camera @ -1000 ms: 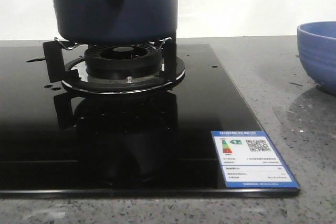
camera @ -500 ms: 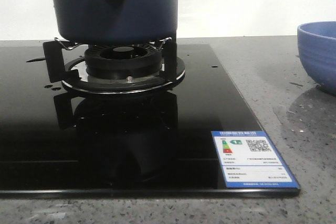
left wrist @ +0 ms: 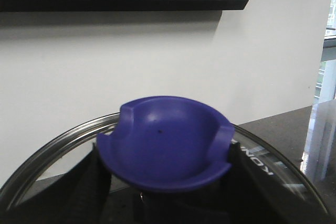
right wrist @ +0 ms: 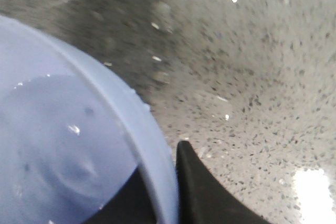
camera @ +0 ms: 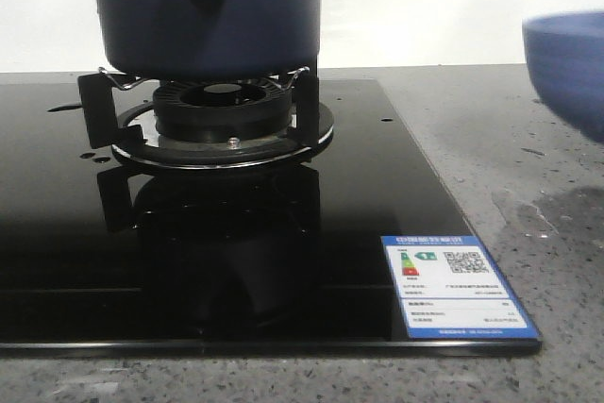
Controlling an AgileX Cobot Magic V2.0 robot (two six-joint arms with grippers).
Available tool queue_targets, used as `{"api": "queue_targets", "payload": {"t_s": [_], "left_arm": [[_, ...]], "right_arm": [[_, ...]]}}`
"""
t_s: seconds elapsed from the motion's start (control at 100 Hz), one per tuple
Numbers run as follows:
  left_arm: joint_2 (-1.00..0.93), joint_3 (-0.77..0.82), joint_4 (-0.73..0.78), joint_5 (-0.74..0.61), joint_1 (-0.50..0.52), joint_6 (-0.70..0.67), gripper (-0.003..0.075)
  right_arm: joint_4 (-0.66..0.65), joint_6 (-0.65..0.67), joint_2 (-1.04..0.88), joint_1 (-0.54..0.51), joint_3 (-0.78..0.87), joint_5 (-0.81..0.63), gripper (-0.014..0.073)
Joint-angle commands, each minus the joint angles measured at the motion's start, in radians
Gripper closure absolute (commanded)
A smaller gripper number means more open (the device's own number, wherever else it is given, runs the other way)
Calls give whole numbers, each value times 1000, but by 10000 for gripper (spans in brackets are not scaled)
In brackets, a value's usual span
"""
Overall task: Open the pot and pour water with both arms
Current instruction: 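Lift the bowl with the right gripper and tilt it over the pot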
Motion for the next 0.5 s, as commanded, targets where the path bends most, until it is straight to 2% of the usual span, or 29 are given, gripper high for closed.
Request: {"api": "queue_targets", "payload": {"t_s": [0.0, 0.15, 0.49], "left_arm": [[-6, -33, -45, 33, -11, -9, 353], [-6, -33, -45, 33, -11, -9, 353], [-6, -33, -68, 33, -11, -9, 353]], "right_arm": [[39, -17, -31, 1, -119, 37, 661], [41, -17, -18, 63, -289, 101, 652], [41, -6, 191, 328, -778, 220, 652]]}}
